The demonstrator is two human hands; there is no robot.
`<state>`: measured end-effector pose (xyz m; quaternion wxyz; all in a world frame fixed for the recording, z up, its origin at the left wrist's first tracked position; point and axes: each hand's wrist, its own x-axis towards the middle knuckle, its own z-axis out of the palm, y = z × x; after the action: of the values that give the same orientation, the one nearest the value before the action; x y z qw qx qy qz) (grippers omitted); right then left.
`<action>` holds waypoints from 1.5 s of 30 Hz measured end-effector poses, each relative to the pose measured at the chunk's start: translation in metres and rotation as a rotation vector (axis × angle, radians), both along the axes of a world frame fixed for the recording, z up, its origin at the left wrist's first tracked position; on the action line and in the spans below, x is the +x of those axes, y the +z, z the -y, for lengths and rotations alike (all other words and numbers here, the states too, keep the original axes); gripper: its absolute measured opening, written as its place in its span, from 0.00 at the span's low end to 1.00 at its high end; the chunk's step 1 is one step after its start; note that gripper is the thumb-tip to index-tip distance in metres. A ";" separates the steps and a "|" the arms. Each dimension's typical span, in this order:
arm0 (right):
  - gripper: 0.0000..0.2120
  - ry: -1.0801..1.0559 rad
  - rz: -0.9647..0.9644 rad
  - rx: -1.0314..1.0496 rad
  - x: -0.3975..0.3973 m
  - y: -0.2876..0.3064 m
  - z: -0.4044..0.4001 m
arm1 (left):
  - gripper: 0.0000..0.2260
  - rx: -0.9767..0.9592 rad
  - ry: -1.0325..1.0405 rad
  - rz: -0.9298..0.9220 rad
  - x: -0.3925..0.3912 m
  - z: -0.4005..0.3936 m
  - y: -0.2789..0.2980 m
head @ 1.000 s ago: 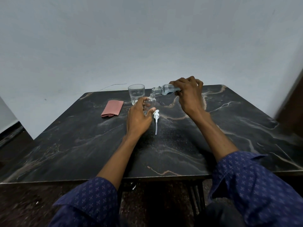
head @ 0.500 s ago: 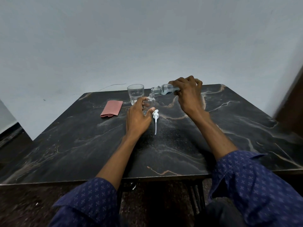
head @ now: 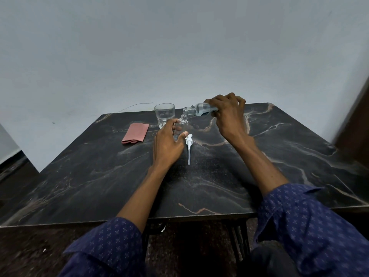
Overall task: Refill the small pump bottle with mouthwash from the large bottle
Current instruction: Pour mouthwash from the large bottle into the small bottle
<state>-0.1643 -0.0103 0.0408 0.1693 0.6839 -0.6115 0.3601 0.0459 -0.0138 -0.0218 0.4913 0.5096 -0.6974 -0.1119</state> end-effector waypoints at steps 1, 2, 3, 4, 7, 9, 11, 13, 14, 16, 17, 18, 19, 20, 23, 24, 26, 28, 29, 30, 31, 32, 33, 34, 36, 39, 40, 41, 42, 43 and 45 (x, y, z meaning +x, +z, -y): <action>0.23 -0.002 -0.002 -0.001 0.000 0.000 0.000 | 0.20 0.000 0.002 0.005 0.000 0.000 0.000; 0.23 -0.003 -0.002 -0.001 0.000 0.000 0.000 | 0.20 -0.002 0.003 0.008 0.000 0.000 0.000; 0.23 -0.002 -0.002 0.000 0.000 0.000 0.000 | 0.20 -0.006 0.002 0.009 0.000 0.000 0.000; 0.23 -0.004 -0.004 0.003 0.000 0.000 0.000 | 0.20 -0.007 0.000 0.010 0.000 0.000 -0.001; 0.23 -0.009 -0.010 0.008 0.000 0.001 0.000 | 0.20 -0.007 0.002 0.015 0.000 0.001 -0.001; 0.23 -0.011 -0.010 0.006 0.000 0.001 -0.001 | 0.20 -0.013 0.011 0.025 0.001 0.001 -0.001; 0.23 -0.008 -0.006 0.002 0.000 0.001 -0.001 | 0.20 -0.016 0.015 0.030 0.001 0.001 -0.001; 0.22 -0.007 -0.007 0.005 0.000 0.001 -0.001 | 0.20 -0.014 0.016 0.033 0.001 0.001 -0.002; 0.22 -0.008 -0.009 0.006 0.000 0.001 -0.001 | 0.20 -0.012 0.017 0.033 0.001 0.001 -0.002; 0.22 -0.008 -0.010 0.006 0.000 0.001 -0.001 | 0.20 -0.010 0.014 0.029 0.001 0.002 -0.001; 0.22 -0.007 -0.010 0.005 0.000 0.001 -0.001 | 0.20 -0.010 0.011 0.025 0.001 0.002 -0.002; 0.22 -0.007 -0.009 0.004 0.000 0.001 -0.001 | 0.20 -0.010 0.009 0.022 0.001 0.002 -0.002; 0.22 -0.009 -0.008 0.005 0.000 0.001 -0.001 | 0.20 -0.010 0.007 0.022 0.001 0.002 -0.002; 0.22 -0.013 -0.010 0.006 0.000 0.001 -0.001 | 0.20 -0.012 0.006 0.023 0.001 0.001 -0.002; 0.22 -0.014 -0.015 0.007 0.001 0.002 -0.002 | 0.20 -0.013 0.003 0.025 0.000 0.001 -0.002; 0.22 -0.012 -0.012 0.009 0.001 0.002 -0.002 | 0.20 -0.013 0.003 0.026 0.000 0.001 -0.002; 0.22 -0.011 -0.010 0.011 0.001 0.002 -0.002 | 0.20 -0.014 0.002 0.022 0.001 0.001 -0.002; 0.22 -0.004 -0.004 0.004 0.001 0.001 -0.002 | 0.20 -0.019 0.002 0.021 0.001 0.001 -0.001; 0.22 0.002 0.002 0.000 0.001 0.001 -0.003 | 0.20 -0.022 0.002 0.024 0.001 0.000 -0.001; 0.22 0.006 0.006 -0.002 0.000 0.001 -0.003 | 0.20 -0.024 0.003 0.025 0.001 0.000 -0.001; 0.22 0.008 0.007 -0.004 0.000 0.001 -0.003 | 0.20 -0.023 0.003 0.025 0.001 0.000 -0.001; 0.22 0.009 0.007 -0.004 0.000 0.001 -0.003 | 0.20 -0.021 0.004 0.026 0.001 -0.001 0.000; 0.22 0.009 0.006 -0.004 0.001 0.000 -0.003 | 0.20 -0.021 0.005 0.027 0.000 -0.001 0.000; 0.22 0.009 0.006 -0.005 0.001 0.000 -0.003 | 0.20 -0.022 0.005 0.027 0.000 -0.001 -0.001; 0.22 0.010 0.009 -0.004 0.001 0.001 -0.003 | 0.20 -0.019 0.003 0.023 0.000 -0.001 -0.001; 0.22 0.007 0.013 0.005 0.002 0.002 -0.004 | 0.20 -0.010 0.007 0.023 0.001 -0.002 0.000; 0.22 0.006 0.013 0.007 0.002 0.002 -0.004 | 0.20 -0.008 0.008 0.022 0.000 -0.002 0.000; 0.22 0.005 0.013 0.008 0.002 0.003 -0.005 | 0.20 -0.006 0.008 0.020 0.000 -0.002 0.000; 0.22 0.003 0.012 0.010 0.002 0.003 -0.005 | 0.20 -0.005 0.008 0.019 0.000 -0.002 0.001; 0.23 0.000 0.010 0.011 0.002 0.003 -0.006 | 0.20 -0.005 0.008 0.019 0.000 -0.003 0.001; 0.23 -0.006 0.005 0.013 0.002 0.004 -0.006 | 0.21 -0.002 0.010 0.020 -0.001 -0.003 0.002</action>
<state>-0.1625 -0.0044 0.0448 0.1646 0.6824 -0.6161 0.3574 0.0454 -0.0109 -0.0202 0.4853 0.5136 -0.7000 -0.1035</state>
